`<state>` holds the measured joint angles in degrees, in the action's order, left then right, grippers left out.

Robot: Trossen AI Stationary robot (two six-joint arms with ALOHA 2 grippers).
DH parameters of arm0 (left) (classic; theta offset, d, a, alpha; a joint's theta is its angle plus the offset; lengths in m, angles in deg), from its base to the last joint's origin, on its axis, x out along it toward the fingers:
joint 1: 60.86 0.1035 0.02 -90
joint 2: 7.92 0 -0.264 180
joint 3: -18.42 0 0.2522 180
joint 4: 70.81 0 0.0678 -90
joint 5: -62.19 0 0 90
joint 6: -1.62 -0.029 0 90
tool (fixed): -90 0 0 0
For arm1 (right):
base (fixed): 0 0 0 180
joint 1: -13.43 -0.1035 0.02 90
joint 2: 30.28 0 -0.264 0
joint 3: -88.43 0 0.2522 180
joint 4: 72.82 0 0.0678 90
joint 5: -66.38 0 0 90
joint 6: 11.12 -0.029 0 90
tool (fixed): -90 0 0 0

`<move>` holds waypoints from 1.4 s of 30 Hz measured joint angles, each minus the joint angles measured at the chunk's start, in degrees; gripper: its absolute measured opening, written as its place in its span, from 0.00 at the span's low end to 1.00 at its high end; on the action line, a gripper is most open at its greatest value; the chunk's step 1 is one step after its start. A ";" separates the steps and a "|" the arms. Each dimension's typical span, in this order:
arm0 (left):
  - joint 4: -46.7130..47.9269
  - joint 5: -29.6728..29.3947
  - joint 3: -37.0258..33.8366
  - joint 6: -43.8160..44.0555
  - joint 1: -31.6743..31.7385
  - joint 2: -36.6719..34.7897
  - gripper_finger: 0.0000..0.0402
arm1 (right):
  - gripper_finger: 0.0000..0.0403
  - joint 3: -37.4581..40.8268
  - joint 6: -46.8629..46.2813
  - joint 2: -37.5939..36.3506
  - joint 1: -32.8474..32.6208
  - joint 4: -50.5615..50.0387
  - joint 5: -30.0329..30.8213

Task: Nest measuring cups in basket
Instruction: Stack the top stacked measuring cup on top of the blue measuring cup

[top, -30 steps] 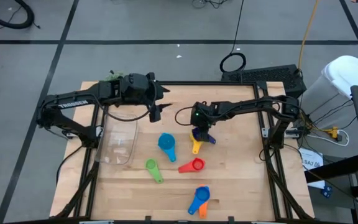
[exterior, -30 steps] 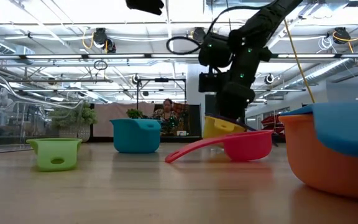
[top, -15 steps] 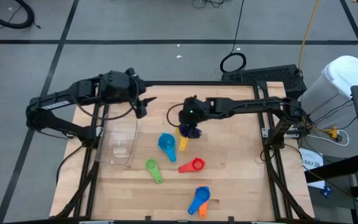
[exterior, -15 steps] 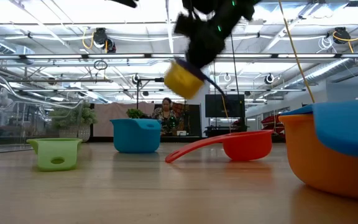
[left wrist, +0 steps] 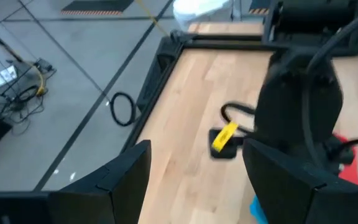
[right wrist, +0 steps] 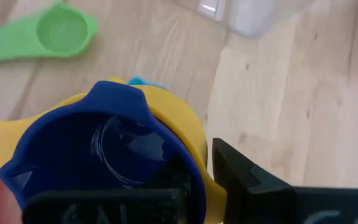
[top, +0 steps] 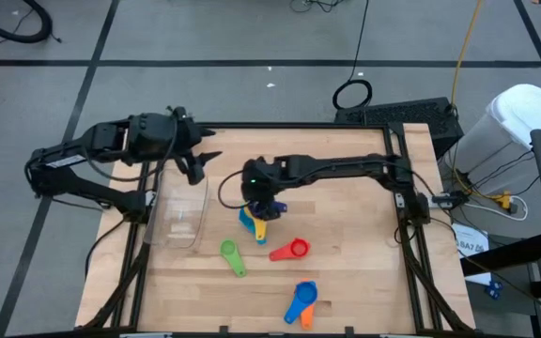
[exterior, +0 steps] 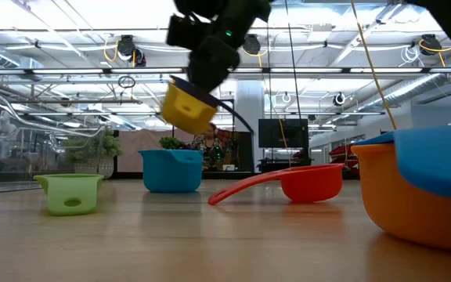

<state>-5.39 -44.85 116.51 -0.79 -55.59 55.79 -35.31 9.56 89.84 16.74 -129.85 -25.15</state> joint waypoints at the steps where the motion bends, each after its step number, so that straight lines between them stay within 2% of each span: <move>1: 0.28 -0.06 0.00 0.28 -0.50 -0.21 0.64 | 0.07 -2.50 0.23 1.39 -0.06 -1.69 -0.03; 6: 3.87 -2.92 0.00 1.87 -2.74 -0.57 0.64 | 0.07 -12.09 0.96 7.00 -0.06 -8.69 -0.04; 11: 4.94 -4.18 0.00 2.78 -3.95 -0.88 0.64 | 0.07 -17.03 0.01 10.68 -0.04 -13.39 -0.08; 27: 5.09 -4.18 0.00 2.95 -4.72 -0.80 0.64 | 0.07 -16.24 -1.69 13.00 0.72 -12.43 -1.77; 35: 5.09 -4.18 0.00 2.95 -4.72 -0.80 0.64 | 0.07 -12.47 -2.76 13.00 1.23 -9.21 -3.27; 42: 5.10 -4.18 0.00 2.92 -4.72 -0.80 0.64 | 0.27 -10.73 -4.16 13.00 1.23 -7.21 -3.29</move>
<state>-0.29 -49.03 116.51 2.13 -60.30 54.99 -46.04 5.41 102.84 17.96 -137.07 -28.43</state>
